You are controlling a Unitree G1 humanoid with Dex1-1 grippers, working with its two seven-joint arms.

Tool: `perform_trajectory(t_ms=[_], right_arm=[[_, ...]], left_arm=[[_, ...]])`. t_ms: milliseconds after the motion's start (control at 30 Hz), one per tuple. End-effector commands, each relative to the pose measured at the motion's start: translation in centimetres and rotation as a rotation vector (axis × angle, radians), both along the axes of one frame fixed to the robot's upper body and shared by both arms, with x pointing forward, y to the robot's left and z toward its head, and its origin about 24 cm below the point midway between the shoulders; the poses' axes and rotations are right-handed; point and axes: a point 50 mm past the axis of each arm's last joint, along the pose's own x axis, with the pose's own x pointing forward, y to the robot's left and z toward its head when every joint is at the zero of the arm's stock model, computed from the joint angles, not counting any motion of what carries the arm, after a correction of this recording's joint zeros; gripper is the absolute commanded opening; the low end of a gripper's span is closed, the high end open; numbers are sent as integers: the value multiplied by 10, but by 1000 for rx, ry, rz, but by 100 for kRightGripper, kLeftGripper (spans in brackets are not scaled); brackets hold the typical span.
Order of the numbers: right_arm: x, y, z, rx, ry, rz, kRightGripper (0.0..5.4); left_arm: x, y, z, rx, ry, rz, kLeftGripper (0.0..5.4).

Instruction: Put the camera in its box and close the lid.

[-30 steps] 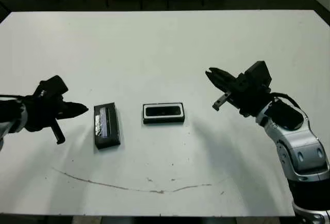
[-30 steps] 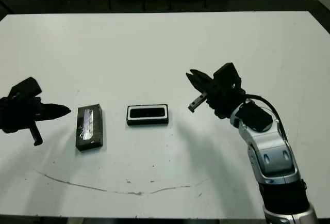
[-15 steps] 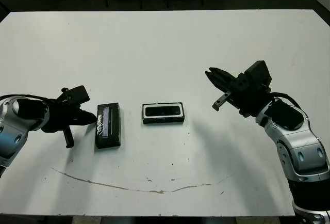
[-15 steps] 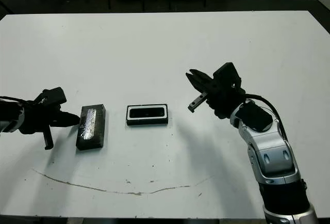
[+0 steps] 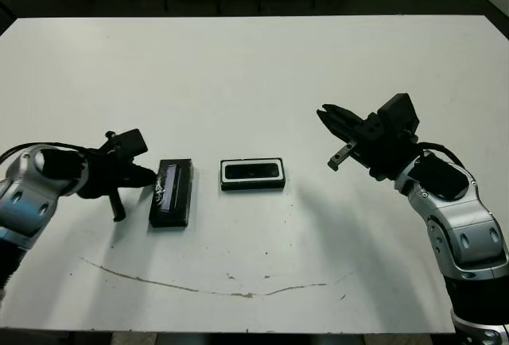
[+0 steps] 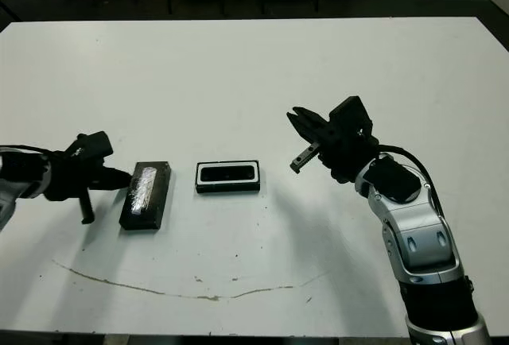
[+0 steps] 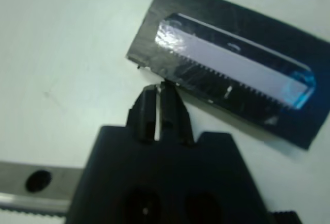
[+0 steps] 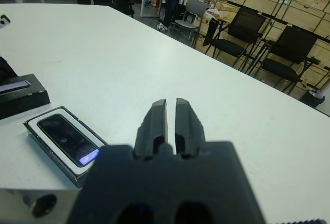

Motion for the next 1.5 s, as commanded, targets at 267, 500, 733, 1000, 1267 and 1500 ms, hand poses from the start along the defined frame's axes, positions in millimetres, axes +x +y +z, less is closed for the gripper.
perform_trajectory(t_ms=[267,500,733,1000,1267,1500], right_arm=[[-1,-4,-6,2,32,-4,1],[-2,-3,-6,6,35,-3,1],[-2,-3,-6,6,33,-6,1],[-1,-5,-6,-3,26,0,1],[-1,-3,-7,-4,29,-3,1],[-2,-4,-7,7,30,-5,1]], left_arm=[[8,-9,-8,-17,7,-24,0],[8,-7,-8,4,-2,-26,0],[6,4,-1,12,-104,77,0],[-3,18,30,-117,-414,407,0],[-36,6,50,-420,-536,602,0],[-80,-16,52,-787,-382,808,0]])
